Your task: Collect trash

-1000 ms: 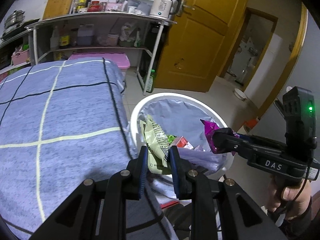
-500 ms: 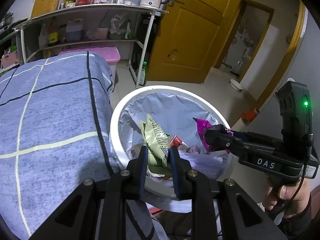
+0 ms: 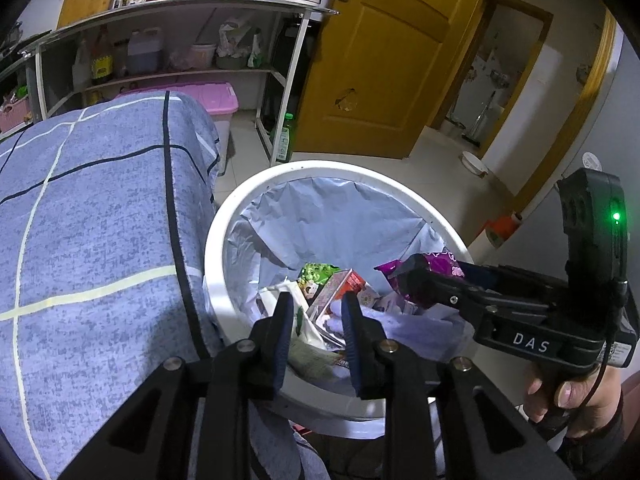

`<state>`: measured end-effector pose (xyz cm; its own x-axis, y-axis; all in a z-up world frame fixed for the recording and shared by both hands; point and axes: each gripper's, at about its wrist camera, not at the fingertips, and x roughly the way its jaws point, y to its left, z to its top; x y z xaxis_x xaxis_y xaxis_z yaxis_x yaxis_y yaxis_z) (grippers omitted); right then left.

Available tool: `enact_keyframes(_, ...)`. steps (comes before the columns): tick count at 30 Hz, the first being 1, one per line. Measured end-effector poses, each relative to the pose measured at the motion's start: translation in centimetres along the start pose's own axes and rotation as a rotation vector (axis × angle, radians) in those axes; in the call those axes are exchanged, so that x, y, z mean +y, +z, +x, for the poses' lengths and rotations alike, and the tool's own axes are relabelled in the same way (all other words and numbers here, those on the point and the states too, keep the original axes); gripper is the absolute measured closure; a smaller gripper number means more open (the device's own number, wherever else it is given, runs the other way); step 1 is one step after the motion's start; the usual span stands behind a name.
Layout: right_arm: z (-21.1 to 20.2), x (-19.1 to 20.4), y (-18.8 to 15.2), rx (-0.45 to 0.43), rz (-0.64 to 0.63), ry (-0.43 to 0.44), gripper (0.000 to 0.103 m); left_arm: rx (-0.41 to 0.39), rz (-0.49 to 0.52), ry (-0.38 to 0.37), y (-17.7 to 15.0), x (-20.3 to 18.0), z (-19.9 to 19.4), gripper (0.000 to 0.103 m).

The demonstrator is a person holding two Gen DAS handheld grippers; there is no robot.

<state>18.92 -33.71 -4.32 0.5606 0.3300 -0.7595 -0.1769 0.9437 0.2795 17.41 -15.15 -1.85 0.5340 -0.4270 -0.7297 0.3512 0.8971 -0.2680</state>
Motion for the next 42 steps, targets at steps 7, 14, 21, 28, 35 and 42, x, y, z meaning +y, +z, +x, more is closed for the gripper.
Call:
enact_keyframes(7,-0.8,0.4,0.0,-0.027,-0.023,0.005,0.057,-0.013,-0.001,-0.004,0.0,0.0,-0.6,0.077)
enact_keyframes(14,-1.6,1.3,-0.3,-0.058,-0.057,0.007,0.052,-0.03,-0.003,-0.002,-0.1,0.2,-1.7,0.076)
enact_keyframes(21,-2.9,1.8,-0.5,-0.071,-0.054,0.014,0.052,-0.047,0.002,-0.008,-0.6,-0.1,-2.9,0.076)
enact_keyframes(28,-4.6,3.2,-1.4,-0.089,-0.059,0.016,0.052,-0.08,0.024,0.014,-1.5,-0.5,-4.7,0.076)
enact_keyframes(35,-6.6,5.0,-2.6,-0.13,-0.077,0.008,0.052,-0.119,0.045,0.039,-2.7,-0.9,-6.8,0.076)
enact_keyframes(42,-8.1,6.8,-4.1,-0.156,-0.098,0.006,0.052,-0.165,0.066,0.057,-4.1,-1.4,-8.9,0.064)
